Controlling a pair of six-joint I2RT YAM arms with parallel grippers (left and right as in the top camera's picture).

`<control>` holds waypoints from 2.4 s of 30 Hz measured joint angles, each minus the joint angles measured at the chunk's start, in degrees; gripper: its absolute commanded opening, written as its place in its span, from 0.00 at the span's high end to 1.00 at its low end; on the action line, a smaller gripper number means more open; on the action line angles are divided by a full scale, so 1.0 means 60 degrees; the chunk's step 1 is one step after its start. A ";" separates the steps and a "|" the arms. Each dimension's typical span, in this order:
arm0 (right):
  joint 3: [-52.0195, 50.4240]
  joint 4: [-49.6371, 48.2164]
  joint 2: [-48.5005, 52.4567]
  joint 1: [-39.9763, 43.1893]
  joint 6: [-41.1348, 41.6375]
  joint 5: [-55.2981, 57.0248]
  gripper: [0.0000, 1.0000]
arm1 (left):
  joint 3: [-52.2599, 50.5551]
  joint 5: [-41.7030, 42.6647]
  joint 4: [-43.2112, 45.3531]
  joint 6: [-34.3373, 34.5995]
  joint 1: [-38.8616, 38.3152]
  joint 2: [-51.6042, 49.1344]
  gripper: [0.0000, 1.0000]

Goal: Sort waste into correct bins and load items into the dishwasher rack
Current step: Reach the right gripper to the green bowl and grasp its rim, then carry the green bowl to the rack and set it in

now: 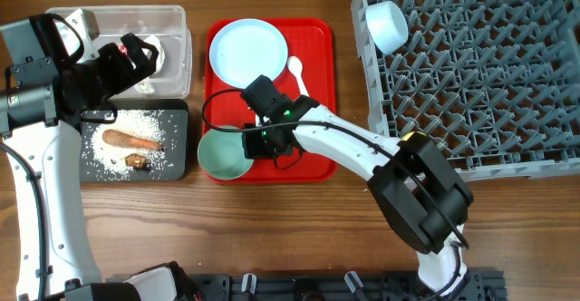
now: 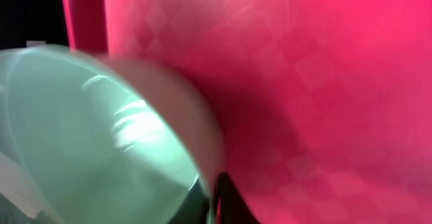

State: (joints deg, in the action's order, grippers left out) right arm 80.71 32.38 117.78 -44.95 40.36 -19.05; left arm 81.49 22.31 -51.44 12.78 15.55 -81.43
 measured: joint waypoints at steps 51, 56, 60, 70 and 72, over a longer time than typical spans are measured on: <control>0.0051 0.1428 -0.1647 0.4007 -0.9602 1.5354 0.96 | 0.0000 0.0000 0.0000 -0.0004 0.0000 0.0000 0.00; 0.0051 0.0780 -0.1468 0.3982 -1.0160 1.5657 0.96 | 0.0000 0.0000 0.0000 -0.0004 0.0000 0.0000 0.00; 0.0055 0.0648 -0.1464 0.3847 -1.0473 1.5646 0.96 | 0.0000 0.0000 0.0000 -0.0004 0.0000 0.0000 0.00; 0.0051 0.0590 -0.1392 0.2973 -1.1107 1.5646 0.95 | 0.0000 0.0000 0.0000 -0.0004 0.0000 0.0000 0.00; 0.0051 0.0590 -0.1392 0.2932 -1.1147 1.5635 0.82 | 0.0000 0.0000 0.0000 -0.0004 0.0000 0.0000 0.00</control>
State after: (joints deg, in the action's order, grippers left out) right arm 81.01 35.92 109.43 -27.35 -26.52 74.76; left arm 81.49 22.31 -51.44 12.75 15.55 -81.43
